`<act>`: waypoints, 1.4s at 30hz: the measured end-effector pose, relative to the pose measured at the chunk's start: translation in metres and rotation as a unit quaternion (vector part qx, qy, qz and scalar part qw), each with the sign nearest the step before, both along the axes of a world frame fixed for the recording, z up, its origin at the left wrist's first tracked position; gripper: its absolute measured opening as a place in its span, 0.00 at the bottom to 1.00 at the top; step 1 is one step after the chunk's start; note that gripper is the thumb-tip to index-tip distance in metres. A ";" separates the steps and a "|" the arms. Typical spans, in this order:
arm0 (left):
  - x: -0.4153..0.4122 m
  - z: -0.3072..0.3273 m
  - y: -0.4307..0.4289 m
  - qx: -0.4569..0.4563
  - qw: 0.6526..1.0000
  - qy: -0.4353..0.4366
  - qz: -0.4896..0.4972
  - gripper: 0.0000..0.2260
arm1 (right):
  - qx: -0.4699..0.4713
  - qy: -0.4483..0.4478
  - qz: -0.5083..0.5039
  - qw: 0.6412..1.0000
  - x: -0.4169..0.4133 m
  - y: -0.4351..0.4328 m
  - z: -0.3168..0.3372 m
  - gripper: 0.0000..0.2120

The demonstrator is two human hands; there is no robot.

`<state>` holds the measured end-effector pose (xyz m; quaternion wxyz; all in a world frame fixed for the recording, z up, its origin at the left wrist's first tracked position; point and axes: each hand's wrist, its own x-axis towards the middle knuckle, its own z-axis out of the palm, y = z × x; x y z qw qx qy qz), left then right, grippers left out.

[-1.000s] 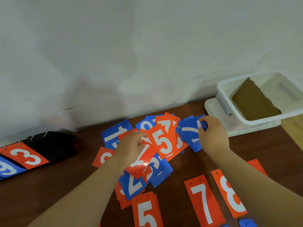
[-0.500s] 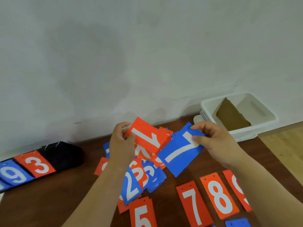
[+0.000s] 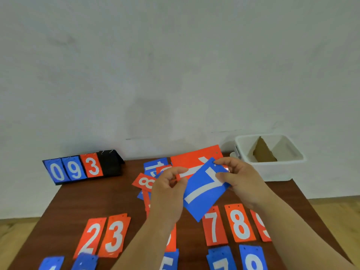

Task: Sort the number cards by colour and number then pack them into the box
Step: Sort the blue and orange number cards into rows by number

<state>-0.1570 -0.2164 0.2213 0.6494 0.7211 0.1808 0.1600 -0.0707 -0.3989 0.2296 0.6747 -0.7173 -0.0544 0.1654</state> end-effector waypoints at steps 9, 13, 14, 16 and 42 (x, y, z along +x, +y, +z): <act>-0.067 0.040 0.002 0.095 0.974 0.079 -0.190 0.11 | -0.092 -0.015 0.238 0.967 -0.046 -0.039 0.055 0.14; -0.091 0.037 0.005 0.162 0.973 0.075 -0.146 0.14 | -0.101 -0.067 0.177 0.977 -0.056 -0.026 0.047 0.17; -0.096 0.033 0.008 0.170 0.976 0.069 -0.118 0.14 | -0.114 -0.102 0.129 0.980 -0.057 -0.023 0.044 0.17; -0.106 0.026 0.016 0.184 0.978 0.068 -0.067 0.13 | -0.121 -0.141 0.059 0.981 -0.058 -0.016 0.040 0.16; -0.108 -0.081 0.114 0.123 0.964 0.172 -0.162 0.16 | -0.450 -0.042 0.217 0.866 -0.068 -0.006 -0.091 0.18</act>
